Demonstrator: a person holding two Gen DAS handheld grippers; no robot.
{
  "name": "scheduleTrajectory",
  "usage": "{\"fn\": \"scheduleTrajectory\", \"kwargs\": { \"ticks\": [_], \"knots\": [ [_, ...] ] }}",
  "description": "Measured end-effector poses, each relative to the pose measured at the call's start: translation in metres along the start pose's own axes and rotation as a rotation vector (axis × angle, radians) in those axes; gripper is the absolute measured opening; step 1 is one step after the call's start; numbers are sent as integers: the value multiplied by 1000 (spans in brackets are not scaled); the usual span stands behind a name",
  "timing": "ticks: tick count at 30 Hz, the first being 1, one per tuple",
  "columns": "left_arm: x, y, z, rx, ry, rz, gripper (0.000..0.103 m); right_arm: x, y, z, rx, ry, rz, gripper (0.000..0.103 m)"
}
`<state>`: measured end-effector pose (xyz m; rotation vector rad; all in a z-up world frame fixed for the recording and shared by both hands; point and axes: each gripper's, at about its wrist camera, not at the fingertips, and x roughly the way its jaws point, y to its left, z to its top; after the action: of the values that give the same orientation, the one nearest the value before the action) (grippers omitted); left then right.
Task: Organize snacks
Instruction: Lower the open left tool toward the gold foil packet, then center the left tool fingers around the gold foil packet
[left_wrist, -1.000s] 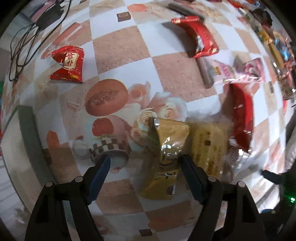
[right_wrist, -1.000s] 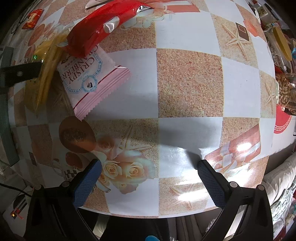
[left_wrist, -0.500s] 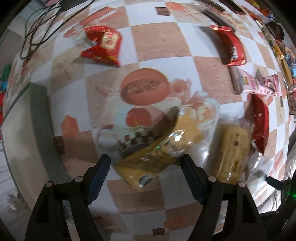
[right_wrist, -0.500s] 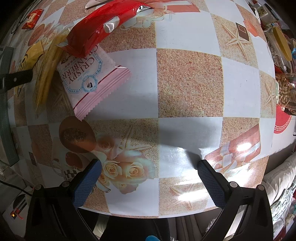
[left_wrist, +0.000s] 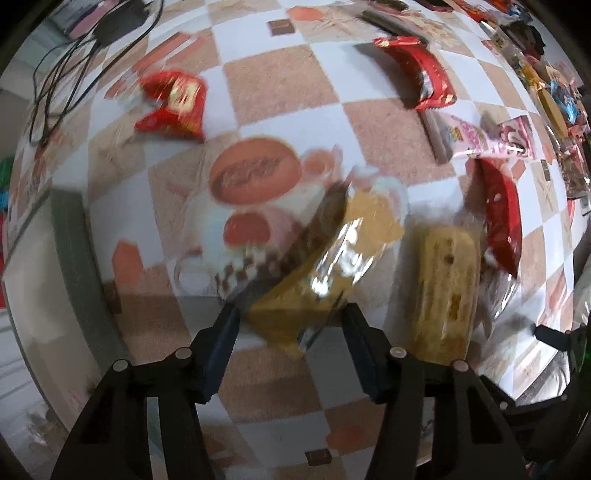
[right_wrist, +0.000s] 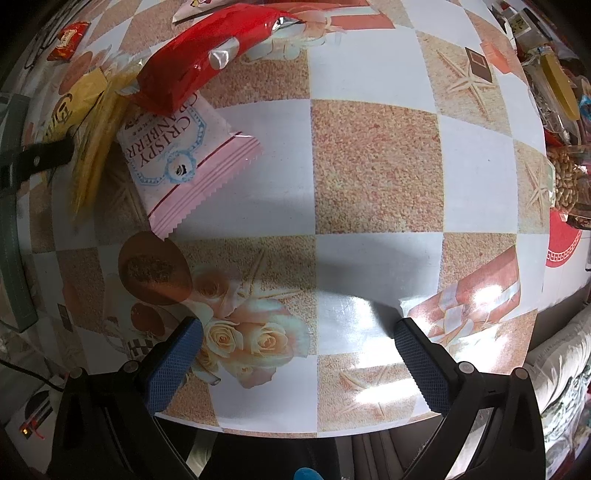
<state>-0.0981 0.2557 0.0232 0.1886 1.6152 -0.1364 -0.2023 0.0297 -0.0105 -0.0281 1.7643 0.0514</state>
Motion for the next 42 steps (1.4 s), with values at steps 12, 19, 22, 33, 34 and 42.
{"fn": "scheduleTrajectory", "kwargs": {
  "ticks": [12,19,22,33,34,42],
  "knots": [
    [-22,10,-28,-6,-29,41,63,2,0,6,3,48,1,103],
    [-30,-20,19,90,-58,42,67,3,1,9,3,61,1,103],
    [-25,-31,29,127,-48,64,67,3,1,8,2,48,0,103],
    [-24,-28,8,34,-32,8,26,3,0,8,2,38,0,103],
    [-24,-24,0,17,-24,3,26,3,0,6,2,37,1,103],
    [-21,-14,-40,-17,12,60,70,4,0,6,4,21,0,103]
  ]
}}
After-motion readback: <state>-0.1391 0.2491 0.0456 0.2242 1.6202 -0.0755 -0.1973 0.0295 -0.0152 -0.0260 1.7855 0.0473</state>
